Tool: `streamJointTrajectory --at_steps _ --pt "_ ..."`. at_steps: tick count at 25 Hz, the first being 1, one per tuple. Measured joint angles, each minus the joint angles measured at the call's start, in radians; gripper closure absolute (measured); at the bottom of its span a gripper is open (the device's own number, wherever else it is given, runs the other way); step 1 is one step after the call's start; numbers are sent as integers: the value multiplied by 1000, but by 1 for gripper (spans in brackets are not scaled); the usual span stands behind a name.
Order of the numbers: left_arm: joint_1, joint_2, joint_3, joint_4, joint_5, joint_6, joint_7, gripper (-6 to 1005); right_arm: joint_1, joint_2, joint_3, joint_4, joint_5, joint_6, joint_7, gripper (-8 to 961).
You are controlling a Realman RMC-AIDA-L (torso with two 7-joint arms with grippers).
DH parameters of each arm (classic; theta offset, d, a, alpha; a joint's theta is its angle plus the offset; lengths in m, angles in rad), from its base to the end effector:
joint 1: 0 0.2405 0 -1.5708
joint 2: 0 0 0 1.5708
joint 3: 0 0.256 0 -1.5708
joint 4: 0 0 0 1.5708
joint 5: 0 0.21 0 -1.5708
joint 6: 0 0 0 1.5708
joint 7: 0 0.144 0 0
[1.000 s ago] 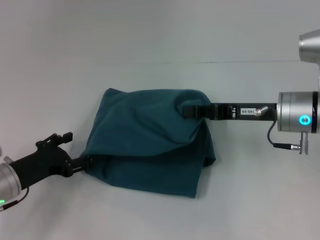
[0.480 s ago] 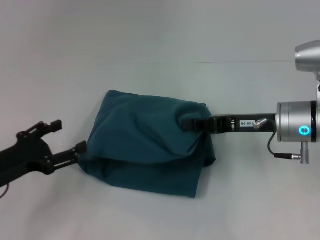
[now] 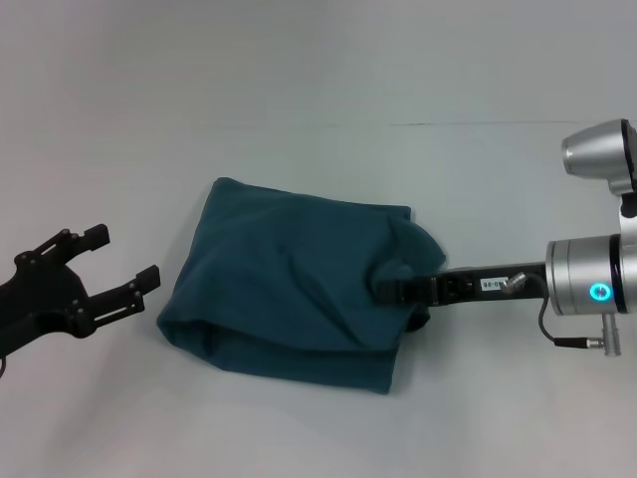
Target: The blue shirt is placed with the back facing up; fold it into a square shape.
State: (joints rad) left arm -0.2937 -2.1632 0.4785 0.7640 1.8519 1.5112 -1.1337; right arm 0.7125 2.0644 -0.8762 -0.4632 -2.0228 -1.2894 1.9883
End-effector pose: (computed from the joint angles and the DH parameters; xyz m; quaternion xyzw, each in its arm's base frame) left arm -0.3228 0.2846 0.0314 -0.8714 -0.2185 -0.2848 0.3343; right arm 0.2356 0.3673 -0.0513 -0.8622 0.4723 0.1728 0.0607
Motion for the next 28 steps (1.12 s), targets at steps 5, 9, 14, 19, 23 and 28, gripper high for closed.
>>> streamJointTrajectory --at_steps 5,9,14,19,23,28 --pt "-6 0 3 -1 -1 1 0 81 -8 -6 -1 20 -8 22 -1 819" --pt "-14 0 6 -6 -1 1 0 81 -29 -18 20 16 -10 32 25 809" --pt "-25 0 10 -8 -1 1 1 81 -48 -36 62 21 -8 58 111 633" --pt "-38 -1 9 -15 -1 -11 6 81 -49 -39 97 23 -7 61 150 423" --pt "-63 -2 8 -31 -1 -58 9 81 -40 -31 99 25 -6 65 191 326" --pt "-77 -1 9 -44 4 -89 19 81 -34 -26 100 27 -6 61 252 293"
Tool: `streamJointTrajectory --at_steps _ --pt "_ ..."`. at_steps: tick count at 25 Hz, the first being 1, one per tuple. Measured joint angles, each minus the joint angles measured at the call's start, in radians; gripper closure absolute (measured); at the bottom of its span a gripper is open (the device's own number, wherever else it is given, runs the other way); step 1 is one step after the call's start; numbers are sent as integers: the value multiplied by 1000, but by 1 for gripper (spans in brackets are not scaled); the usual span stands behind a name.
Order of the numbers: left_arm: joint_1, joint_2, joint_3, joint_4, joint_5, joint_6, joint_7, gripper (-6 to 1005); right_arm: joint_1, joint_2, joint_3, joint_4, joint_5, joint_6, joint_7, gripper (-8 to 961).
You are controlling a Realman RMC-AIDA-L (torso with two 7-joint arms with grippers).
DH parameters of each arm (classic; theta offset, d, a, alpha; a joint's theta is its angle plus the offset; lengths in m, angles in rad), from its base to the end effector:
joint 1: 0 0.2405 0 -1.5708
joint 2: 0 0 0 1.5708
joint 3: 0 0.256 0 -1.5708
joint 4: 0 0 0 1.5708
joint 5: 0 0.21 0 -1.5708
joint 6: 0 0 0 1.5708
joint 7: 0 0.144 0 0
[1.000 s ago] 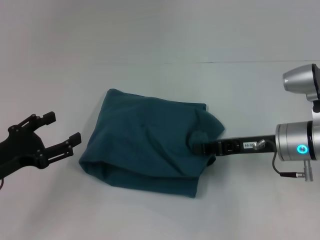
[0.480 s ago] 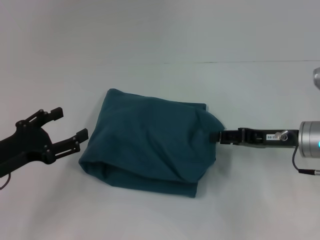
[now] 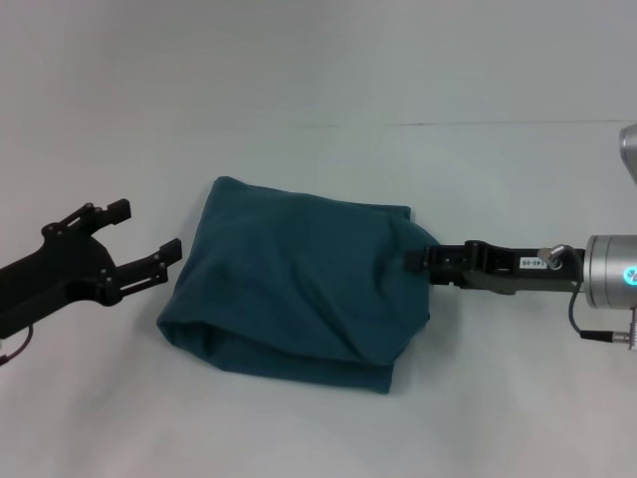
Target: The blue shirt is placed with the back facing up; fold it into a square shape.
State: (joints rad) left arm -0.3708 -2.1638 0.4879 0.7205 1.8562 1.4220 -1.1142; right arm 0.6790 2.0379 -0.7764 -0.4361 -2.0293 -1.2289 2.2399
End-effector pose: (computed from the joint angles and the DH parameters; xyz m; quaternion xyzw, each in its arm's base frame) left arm -0.3111 0.3121 0.0221 -0.8741 -0.2088 -0.2758 0.3409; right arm 0.2634 0.3733 -0.0329 -0.7565 0.6127 0.2103 0.0903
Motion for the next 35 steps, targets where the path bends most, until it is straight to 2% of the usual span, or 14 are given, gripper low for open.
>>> streamJointTrajectory --at_steps 9,13,17,25,35 --pt "-6 1 -1 -1 -2 -23 17 81 -4 0 2 15 2 -24 66 265" --pt "-7 1 0 -1 -2 -38 23 81 17 13 17 51 4 5 66 266" --pt "-10 1 0 -1 -3 -47 27 81 37 44 29 77 40 62 56 267" --pt "-14 -1 0 -1 -3 -57 37 81 47 49 29 136 121 94 32 270" --pt "-14 0 0 -1 -3 -58 40 81 50 51 18 158 130 126 31 286"
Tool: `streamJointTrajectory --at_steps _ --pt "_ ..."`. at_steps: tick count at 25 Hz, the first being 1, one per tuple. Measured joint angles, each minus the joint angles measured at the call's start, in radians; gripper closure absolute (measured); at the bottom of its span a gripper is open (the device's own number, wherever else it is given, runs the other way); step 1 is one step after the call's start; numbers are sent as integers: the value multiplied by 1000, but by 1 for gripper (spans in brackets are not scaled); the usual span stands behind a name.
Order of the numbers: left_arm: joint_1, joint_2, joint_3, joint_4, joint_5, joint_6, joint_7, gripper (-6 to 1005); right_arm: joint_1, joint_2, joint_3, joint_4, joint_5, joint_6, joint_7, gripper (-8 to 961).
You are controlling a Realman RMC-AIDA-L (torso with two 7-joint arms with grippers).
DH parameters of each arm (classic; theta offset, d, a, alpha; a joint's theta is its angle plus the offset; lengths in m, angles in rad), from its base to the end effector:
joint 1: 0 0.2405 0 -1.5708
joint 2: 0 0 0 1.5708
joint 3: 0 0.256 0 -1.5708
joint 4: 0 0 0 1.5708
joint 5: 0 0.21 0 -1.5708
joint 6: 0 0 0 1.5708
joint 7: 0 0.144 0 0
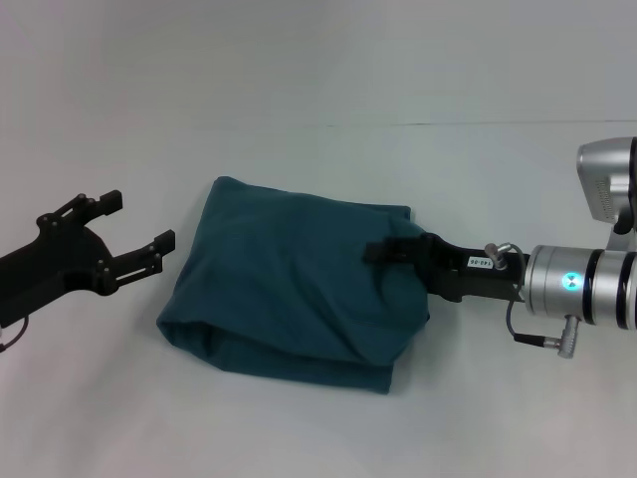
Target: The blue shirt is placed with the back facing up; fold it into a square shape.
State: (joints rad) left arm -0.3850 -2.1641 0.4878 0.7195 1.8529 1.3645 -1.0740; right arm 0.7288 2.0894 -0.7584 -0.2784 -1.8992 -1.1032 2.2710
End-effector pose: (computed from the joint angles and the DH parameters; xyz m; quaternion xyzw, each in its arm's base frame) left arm -0.3134 0.3209 0.0236 -0.8734 -0.1969 -0.2560 0.3646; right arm 0.2480 0.3727 -0.0732 -0.6841 0.6780 0.2601 0.0690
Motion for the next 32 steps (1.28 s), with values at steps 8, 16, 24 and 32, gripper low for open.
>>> streamJointTrajectory --at_steps 8,16,24,32 --pt "-4 1 0 -10 0 -5 0 82 35 10 3 66 20 109 -94 600" --pt "-5 1 -1 -19 1 -12 -1 82 37 9 -1 76 104 112 -238 892" --pt "-6 2 -2 -22 1 -15 -4 82 45 -1 -27 13 98 120 -302 921" --pt "-17 1 -2 -22 0 -18 -10 82 45 -29 -164 -39 96 125 -231 920"
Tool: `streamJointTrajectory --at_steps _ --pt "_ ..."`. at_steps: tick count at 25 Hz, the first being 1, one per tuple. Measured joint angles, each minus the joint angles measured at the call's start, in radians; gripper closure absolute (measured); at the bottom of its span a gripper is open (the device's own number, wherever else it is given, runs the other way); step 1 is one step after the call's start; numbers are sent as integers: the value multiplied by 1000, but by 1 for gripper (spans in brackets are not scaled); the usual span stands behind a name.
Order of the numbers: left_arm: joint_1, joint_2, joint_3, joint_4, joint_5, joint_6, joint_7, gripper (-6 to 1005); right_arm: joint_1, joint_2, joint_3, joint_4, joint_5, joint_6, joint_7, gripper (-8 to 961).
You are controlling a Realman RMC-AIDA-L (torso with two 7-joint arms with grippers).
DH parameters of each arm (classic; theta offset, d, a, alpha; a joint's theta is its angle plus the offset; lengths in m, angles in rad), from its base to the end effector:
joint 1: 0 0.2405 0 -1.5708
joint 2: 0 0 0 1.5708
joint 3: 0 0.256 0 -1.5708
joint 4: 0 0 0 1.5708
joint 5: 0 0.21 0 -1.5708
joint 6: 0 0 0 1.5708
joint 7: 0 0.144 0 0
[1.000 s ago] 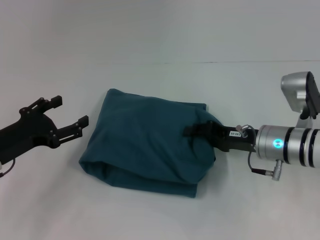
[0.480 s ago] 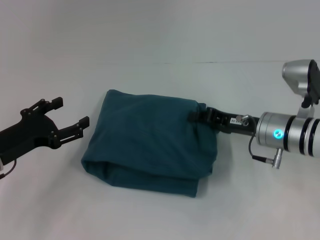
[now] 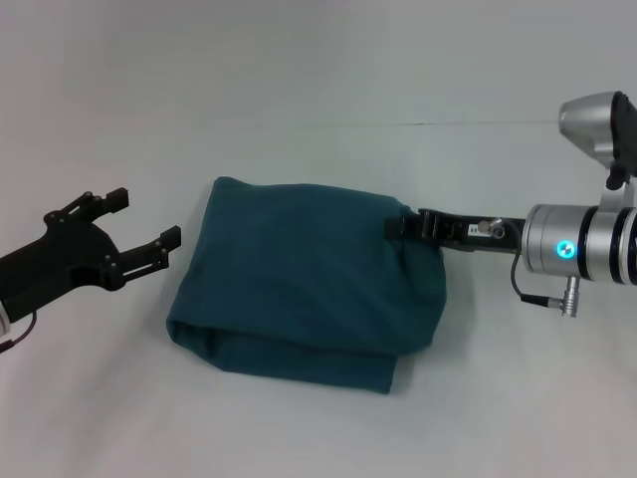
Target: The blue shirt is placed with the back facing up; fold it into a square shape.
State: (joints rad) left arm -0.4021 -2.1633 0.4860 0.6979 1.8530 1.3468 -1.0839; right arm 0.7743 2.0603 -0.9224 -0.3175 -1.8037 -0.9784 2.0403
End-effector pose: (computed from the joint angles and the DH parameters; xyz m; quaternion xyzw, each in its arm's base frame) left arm -0.3112 0.3256 0.0198 -0.8714 -0.2056 -0.2595 0.3620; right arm 0.2380 0.4028 -0.0610 -0.7856 0.5545 0.2259 0.1559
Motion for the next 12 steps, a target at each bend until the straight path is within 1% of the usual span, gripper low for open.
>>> streamJointTrajectory --at_steps 3,7,10,12 --pt "-1 0 0 -1 0 -2 -6 82 -4 -6 -39 0 -1 2 12 919" --pt "0 0 0 -2 0 -4 -9 82 -23 -16 -50 0 -2 -1 18 918" --pt "-2 0 0 -2 0 -4 -11 82 -37 -27 -44 -2 0 3 44 695" --pt "-4 0 0 -2 0 -2 -12 82 -41 -32 -36 -2 3 6 54 650"
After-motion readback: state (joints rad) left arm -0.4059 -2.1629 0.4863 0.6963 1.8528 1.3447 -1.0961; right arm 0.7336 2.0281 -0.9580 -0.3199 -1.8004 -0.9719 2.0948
